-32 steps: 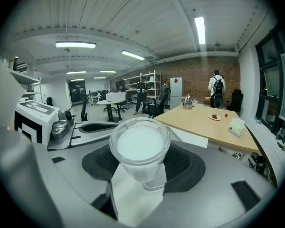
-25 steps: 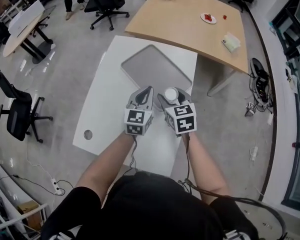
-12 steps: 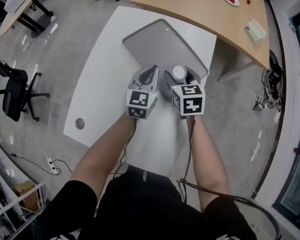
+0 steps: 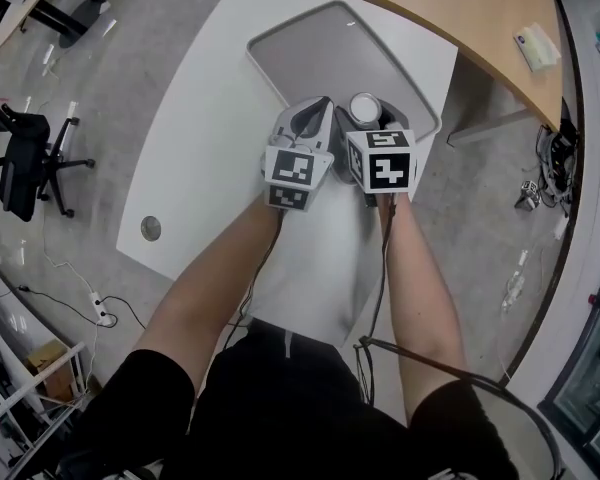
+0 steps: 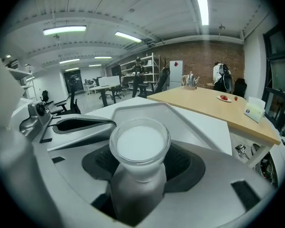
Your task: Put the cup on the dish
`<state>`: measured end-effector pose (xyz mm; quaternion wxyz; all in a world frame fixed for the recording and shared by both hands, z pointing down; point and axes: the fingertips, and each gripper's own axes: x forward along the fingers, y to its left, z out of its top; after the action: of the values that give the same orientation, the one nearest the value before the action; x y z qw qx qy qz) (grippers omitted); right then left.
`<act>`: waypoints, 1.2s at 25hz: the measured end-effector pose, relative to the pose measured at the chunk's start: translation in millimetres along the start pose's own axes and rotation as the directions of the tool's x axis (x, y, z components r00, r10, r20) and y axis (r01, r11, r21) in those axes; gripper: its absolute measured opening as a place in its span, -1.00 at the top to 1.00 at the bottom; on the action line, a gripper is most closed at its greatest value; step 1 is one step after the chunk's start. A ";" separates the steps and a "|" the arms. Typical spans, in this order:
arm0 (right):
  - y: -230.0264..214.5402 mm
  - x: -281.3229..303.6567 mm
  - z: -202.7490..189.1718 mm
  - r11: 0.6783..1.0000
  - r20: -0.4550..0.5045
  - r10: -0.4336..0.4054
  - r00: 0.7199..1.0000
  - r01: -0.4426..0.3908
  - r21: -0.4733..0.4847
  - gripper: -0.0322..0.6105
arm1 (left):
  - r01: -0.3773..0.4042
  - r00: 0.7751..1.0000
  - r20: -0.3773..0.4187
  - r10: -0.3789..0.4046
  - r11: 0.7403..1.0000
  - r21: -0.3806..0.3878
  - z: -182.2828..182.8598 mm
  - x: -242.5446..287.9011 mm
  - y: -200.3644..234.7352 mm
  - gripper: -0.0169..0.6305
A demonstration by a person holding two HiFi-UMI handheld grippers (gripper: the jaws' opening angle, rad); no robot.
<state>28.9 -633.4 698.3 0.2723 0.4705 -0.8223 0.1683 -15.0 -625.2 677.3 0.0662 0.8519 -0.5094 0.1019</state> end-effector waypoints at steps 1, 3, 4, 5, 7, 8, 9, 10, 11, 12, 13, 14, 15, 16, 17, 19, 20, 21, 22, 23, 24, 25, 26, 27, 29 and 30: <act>1.0 2.2 -1.3 1.000 -0.003 -0.001 1.000 0.001 0.003 0.17 | -0.002 1.000 0.000 0.002 1.000 -0.004 -1.7 0.1 1.5 0.93; 1.7 6.4 -5.4 1.000 -0.014 -0.001 1.000 0.002 0.012 0.17 | -0.007 1.000 -0.001 0.007 1.000 -0.016 -5.4 0.6 4.6 0.93; 1.6 8.1 -8.9 1.000 -0.023 -0.001 1.000 0.001 0.017 0.17 | -0.011 1.000 -0.004 0.011 1.000 -0.022 -7.0 0.4 5.8 0.93; 1.4 9.4 -12.9 1.000 -0.032 0.000 0.999 0.001 0.021 0.17 | -0.014 1.000 -0.007 0.014 1.000 -0.027 -8.3 -0.2 6.7 0.93; -0.6 10.0 -18.8 1.000 -0.042 -0.004 0.999 0.005 0.017 0.17 | -0.021 1.000 -0.013 0.020 0.999 -0.035 -9.1 -1.0 7.4 0.93; -2.3 9.6 -19.9 1.000 -0.045 -0.008 0.999 0.009 0.013 0.17 | -0.023 1.000 -0.014 0.022 0.999 -0.041 -8.6 -1.0 7.5 0.93; -3.6 9.4 -20.1 1.000 -0.047 -0.011 0.999 0.011 0.013 0.17 | -0.025 1.000 -0.014 0.024 0.999 -0.045 -7.6 -0.9 7.7 0.93; -4.1 9.6 -20.1 1.000 -0.050 -0.011 0.999 0.012 0.016 0.17 | -0.027 1.000 -0.014 0.026 0.999 -0.048 -6.6 -1.5 8.1 0.93; -3.8 9.9 -20.0 1.000 -0.051 -0.009 0.999 0.010 0.019 0.17 | -0.029 1.000 -0.013 0.028 0.998 -0.049 -5.5 -2.6 8.4 0.92; -3.2 9.7 -19.4 1.000 -0.050 -0.007 0.999 0.008 0.023 0.17 | -0.030 1.000 -0.012 0.029 0.998 -0.049 -4.1 -4.2 8.5 0.92; -2.8 8.4 -17.5 1.000 -0.041 -0.005 0.999 0.006 0.026 0.17 | -0.031 0.999 -0.010 0.030 0.998 -0.049 -2.5 -6.0 8.2 0.93; -2.8 5.8 -13.8 1.000 -0.025 -0.002 1.000 0.003 0.029 0.16 | -0.032 0.999 -0.009 0.031 0.998 -0.046 -0.5 -7.9 8.0 0.93; -2.8 2.3 -8.9 0.999 -0.007 0.000 1.000 0.000 0.033 0.16 | -0.033 0.999 -0.008 0.033 0.999 -0.041 1.9 -10.1 8.1 0.93; -2.5 -1.8 -4.2 0.999 0.007 0.001 1.000 -0.002 0.037 0.16 | -0.035 0.999 -0.007 0.035 0.999 -0.037 4.6 -13.0 8.7 0.92; -1.6 -6.7 0.0 0.999 0.014 0.001 1.000 -0.002 0.039 0.16 | -0.038 0.999 -0.005 0.038 0.999 -0.036 7.7 -16.8 9.6 0.93; 1.8 -21.4 7.1 0.999 0.021 -0.008 1.000 0.007 0.039 0.15 | -0.044 0.999 -0.003 0.044 0.998 -0.044 15.9 -28.0 10.3 0.92; 4.3 -31.8 10.7 0.999 0.027 -0.016 1.000 0.015 0.039 0.15 | -0.045 0.999 -0.002 0.045 0.998 -0.049 21.5 -35.7 9.4 0.92; 6.6 -44.3 15.4 0.999 0.038 -0.025 0.999 0.023 0.041 0.15 | -0.046 0.999 -0.001 0.046 0.998 -0.053 28.7 -44.1 7.6 0.93; 8.1 -58.0 22.7 0.999 0.056 -0.033 0.998 0.030 0.044 0.15 | -0.047 0.999 0.004 0.047 0.997 -0.053 38.2 -51.6 5.5 0.93; 8.7 -72.2 33.5 0.998 0.081 -0.038 0.996 0.035 0.049 0.15 | -0.047 0.999 0.015 0.047 0.998 -0.051 50.3 -57.0 3.8 0.93; 8.8 -86.9 47.5 0.998 0.113 -0.043 0.993 0.038 0.051 0.15 | -0.046 0.998 0.030 0.048 0.998 -0.047 64.7 -60.8 2.5 0.92; 9.4 -102.9 62.3 0.998 0.148 -0.049 0.988 0.042 0.050 0.15 | -0.047 0.998 0.047 0.049 0.998 -0.042 80.2 -65.1 1.0 0.92; 11.5 -120.7 75.6 0.998 0.181 -0.057 0.982 0.049 0.047 0.15 | -0.048 0.997 0.061 0.050 0.998 -0.039 95.6 -71.9 -1.6 0.93; 15.0 -139.8 86.7 0.997 0.211 -0.064 0.975 0.056 0.044 0.15 | -0.049 0.996 0.072 0.052 0.998 -0.040 110.5 -81.3 -5.4 0.93; 23.6 -178.9 105.3 0.997 0.265 -0.072 0.962 0.064 0.040 0.15 | -0.047 0.994 0.092 0.052 0.998 -0.047 140.4 -103.3 -15.2 0.93; 27.4 -198.2 113.6 0.997 0.290 -0.074 0.954 0.064 0.043 0.16 | -0.045 0.994 0.101 0.049 0.998 -0.045 155.5 -114.3 -21.1 0.93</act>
<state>53.3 -545.0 487.3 0.1458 0.5231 -0.8336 0.1012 -32.5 -551.3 498.7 0.0559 0.8422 -0.5340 0.0491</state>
